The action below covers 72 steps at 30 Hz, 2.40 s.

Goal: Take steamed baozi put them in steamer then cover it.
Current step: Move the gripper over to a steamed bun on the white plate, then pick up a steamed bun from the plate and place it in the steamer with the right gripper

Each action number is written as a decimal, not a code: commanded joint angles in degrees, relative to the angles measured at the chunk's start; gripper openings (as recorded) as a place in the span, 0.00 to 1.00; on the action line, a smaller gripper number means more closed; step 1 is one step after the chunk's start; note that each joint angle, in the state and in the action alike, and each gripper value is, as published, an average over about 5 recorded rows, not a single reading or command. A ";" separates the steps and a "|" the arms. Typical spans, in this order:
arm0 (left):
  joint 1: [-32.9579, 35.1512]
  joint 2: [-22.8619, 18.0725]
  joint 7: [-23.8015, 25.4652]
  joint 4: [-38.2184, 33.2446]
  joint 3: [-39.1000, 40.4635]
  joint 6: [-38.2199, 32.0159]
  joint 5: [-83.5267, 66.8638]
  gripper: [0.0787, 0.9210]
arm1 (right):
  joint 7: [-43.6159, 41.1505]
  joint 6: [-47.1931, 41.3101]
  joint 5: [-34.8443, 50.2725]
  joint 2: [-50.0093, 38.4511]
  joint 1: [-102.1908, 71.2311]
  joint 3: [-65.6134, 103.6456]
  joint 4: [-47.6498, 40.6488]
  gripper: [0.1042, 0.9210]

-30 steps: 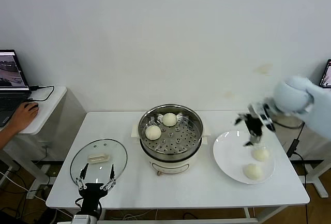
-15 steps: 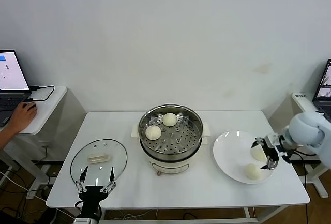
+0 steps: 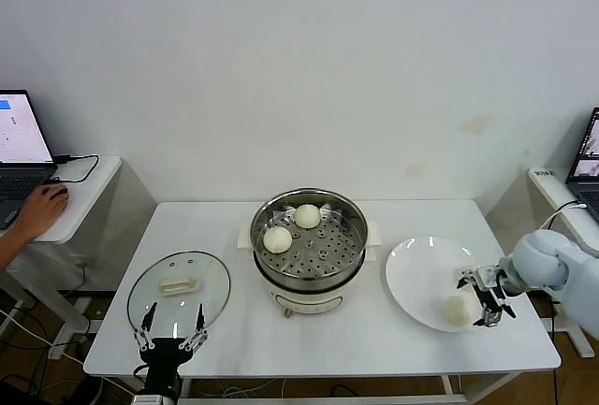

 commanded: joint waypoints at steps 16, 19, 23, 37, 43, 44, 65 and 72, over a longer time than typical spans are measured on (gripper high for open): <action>-0.65 -0.02 -0.07 0.20 0.13 0.21 0.04 0.88 | -0.21 -0.85 -0.42 4.45 -0.40 -0.77 -5.49 0.70; -0.71 -0.05 -0.07 0.14 0.21 0.22 0.06 0.88 | -0.20 -0.87 -0.42 4.67 -0.12 -0.75 -5.73 0.66; -0.68 -0.07 -0.07 0.07 0.26 0.22 0.09 0.88 | -0.39 -0.91 -0.08 4.48 0.21 -0.64 -5.47 0.60; -0.94 0.07 -0.05 -0.70 0.32 0.20 -0.05 0.88 | -2.58 -2.68 9.01 -0.48 17.10 -5.45 -0.24 0.54; -0.93 0.42 0.02 -1.22 0.40 0.17 -0.24 0.88 | -3.03 -2.98 14.03 -0.36 30.44 -11.12 0.84 0.54; -0.92 0.50 0.03 -1.27 0.37 0.16 -0.31 0.88 | -2.94 -3.08 14.89 0.15 32.95 -12.82 0.86 0.54; -0.79 0.54 0.00 -2.10 -1.17 -0.10 -1.17 0.88 | 5.48 1.76 26.91 29.09 56.42 -37.54 1.35 0.55; -0.65 0.54 -0.06 -2.27 -2.04 -0.12 -1.29 0.88 | 5.60 13.59 21.76 36.41 51.08 -40.45 -4.19 0.55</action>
